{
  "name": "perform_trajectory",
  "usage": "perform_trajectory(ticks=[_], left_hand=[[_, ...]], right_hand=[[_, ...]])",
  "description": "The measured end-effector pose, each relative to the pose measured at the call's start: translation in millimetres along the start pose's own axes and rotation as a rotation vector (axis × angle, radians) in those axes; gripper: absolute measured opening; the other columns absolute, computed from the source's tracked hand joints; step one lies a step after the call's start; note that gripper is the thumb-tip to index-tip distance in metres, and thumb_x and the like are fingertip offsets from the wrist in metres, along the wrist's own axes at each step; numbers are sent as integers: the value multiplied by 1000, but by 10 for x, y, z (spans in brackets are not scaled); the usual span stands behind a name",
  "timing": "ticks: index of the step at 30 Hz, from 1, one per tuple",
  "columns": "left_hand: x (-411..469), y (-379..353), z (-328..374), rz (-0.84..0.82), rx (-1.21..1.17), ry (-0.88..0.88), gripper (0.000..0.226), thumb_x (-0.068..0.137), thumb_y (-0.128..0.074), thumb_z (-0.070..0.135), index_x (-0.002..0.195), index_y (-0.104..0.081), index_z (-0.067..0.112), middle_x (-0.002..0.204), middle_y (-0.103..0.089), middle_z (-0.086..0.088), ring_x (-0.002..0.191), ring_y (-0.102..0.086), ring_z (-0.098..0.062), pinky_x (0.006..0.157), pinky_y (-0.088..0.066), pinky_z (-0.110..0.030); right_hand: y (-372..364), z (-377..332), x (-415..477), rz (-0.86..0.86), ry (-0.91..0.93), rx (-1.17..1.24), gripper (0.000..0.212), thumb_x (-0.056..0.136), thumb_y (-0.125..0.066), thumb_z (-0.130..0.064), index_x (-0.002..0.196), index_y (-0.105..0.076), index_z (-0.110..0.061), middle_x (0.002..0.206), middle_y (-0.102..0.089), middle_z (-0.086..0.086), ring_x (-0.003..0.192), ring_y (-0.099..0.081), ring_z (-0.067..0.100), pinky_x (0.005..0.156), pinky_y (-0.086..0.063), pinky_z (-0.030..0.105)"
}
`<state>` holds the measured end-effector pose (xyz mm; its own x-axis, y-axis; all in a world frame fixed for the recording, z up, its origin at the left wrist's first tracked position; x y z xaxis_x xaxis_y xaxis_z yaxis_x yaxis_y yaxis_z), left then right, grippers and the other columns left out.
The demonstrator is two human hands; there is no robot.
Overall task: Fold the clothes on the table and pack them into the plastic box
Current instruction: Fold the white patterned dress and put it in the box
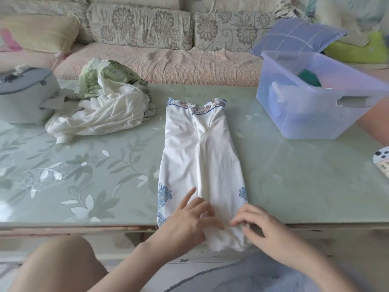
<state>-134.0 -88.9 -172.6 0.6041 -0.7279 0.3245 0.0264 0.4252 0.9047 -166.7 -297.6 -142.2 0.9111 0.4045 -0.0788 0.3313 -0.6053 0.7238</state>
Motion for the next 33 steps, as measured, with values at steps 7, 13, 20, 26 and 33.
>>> perform_trajectory(ticks=[7,13,20,26,33], left_hand=[[-101,28,-30,103,-127,26,25,86,-52,29,100,-72,31,94,-60,10,100,-60,-6,108,-33,-36],[-160,33,-24,124,-252,56,25,94,-48,30,99,-71,21,103,-64,9,117,-54,0,107,-37,-29],[-247,48,-26,132,-496,194,46,97,-39,46,104,-71,15,112,-65,11,120,-51,4,95,-45,-21],[-293,52,-21,86,-360,96,30,95,-45,27,111,-69,19,119,-61,8,126,-47,1,99,-43,-23],[-388,116,-181,84,-231,92,55,78,-43,-8,115,-66,25,128,-57,14,127,-46,0,102,-39,-31]], right_hand=[[-64,163,112,45,103,-153,61,73,-34,16,102,-69,-25,99,-51,-21,105,-44,0,92,-32,11],[-72,141,51,14,134,-256,73,68,-36,21,116,-61,-29,118,-39,-27,123,-31,-3,103,-22,9],[-165,237,40,11,315,-611,103,52,-59,21,135,-29,-32,153,-17,-13,143,-12,4,117,-9,25],[-127,229,162,87,567,-623,67,65,-47,13,125,-53,-18,137,-53,-1,128,-48,17,104,-44,30],[-80,332,154,136,625,-608,54,84,-39,2,129,-60,-18,138,-53,-2,131,-47,15,105,-43,32]])
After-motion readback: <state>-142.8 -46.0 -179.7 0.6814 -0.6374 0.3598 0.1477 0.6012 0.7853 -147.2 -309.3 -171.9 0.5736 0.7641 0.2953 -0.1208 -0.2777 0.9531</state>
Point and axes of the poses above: each hand's wrist, its own x-axis towards the middle knuckle, its own y-axis out of the back of the hand, z = x × y, the point moved 2 cm from there along x, towards the middle knuckle
